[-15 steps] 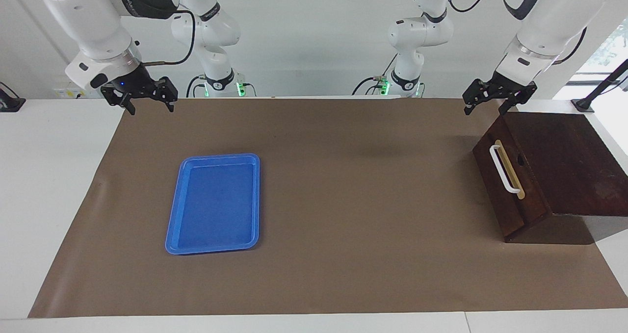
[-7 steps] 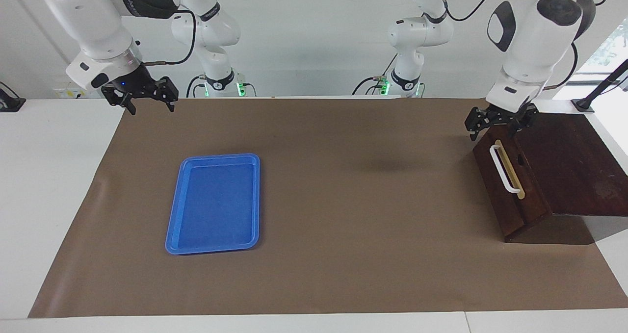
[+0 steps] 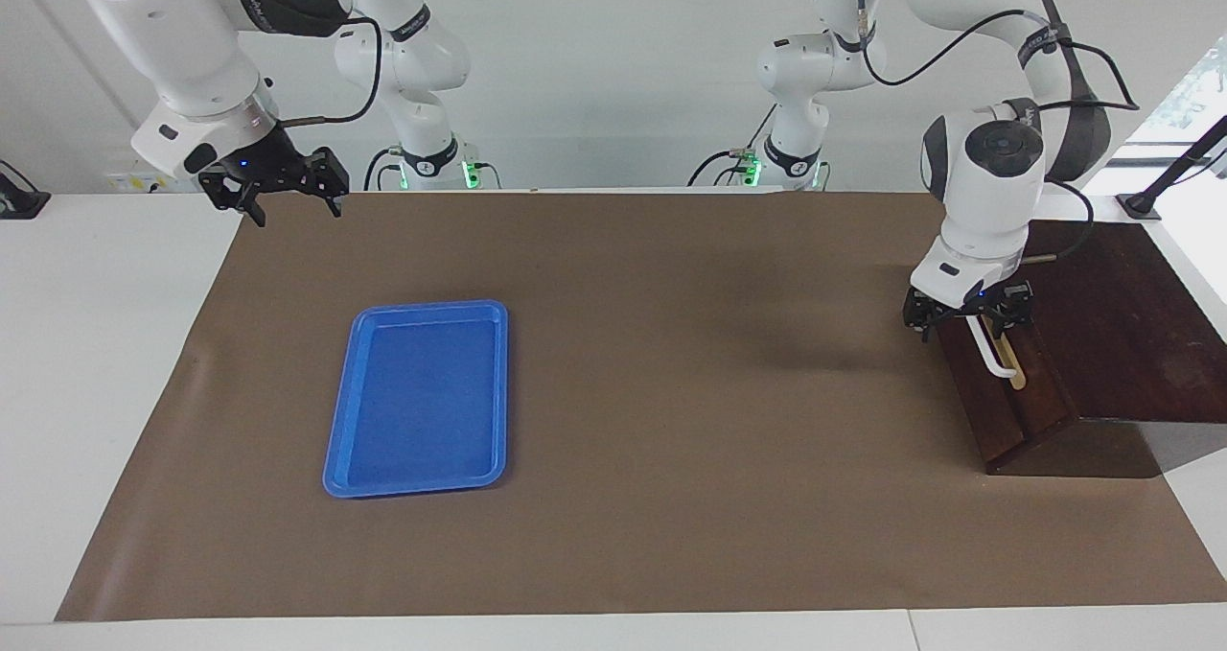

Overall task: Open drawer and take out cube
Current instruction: 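Grasp the white drawer handle with the left gripper, then pull the drawer open toward the robot with the left gripper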

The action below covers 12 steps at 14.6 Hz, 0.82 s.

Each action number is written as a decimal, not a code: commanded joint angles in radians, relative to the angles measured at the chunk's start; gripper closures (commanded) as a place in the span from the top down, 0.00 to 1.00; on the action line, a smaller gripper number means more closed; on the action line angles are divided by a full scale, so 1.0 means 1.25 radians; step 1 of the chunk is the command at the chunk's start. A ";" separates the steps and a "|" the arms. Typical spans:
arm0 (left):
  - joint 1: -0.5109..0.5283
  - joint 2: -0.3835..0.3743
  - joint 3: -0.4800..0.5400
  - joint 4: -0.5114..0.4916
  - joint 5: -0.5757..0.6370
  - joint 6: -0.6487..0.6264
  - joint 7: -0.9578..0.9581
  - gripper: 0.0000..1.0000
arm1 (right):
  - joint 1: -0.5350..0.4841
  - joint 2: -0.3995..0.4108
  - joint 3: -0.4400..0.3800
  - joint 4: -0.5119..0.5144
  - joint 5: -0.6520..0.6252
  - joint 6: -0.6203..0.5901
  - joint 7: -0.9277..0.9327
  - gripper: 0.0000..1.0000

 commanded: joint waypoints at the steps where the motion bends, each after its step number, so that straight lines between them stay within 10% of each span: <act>1: 0.021 -0.007 0.003 -0.053 0.035 0.066 0.001 1.00 | -0.015 -0.002 0.004 0.003 0.010 -0.006 -0.014 1.00; 12: 0.021 -0.011 0.002 -0.123 0.092 0.118 -0.018 1.00 | -0.023 -0.002 -0.003 0.027 0.003 0.027 -0.014 1.00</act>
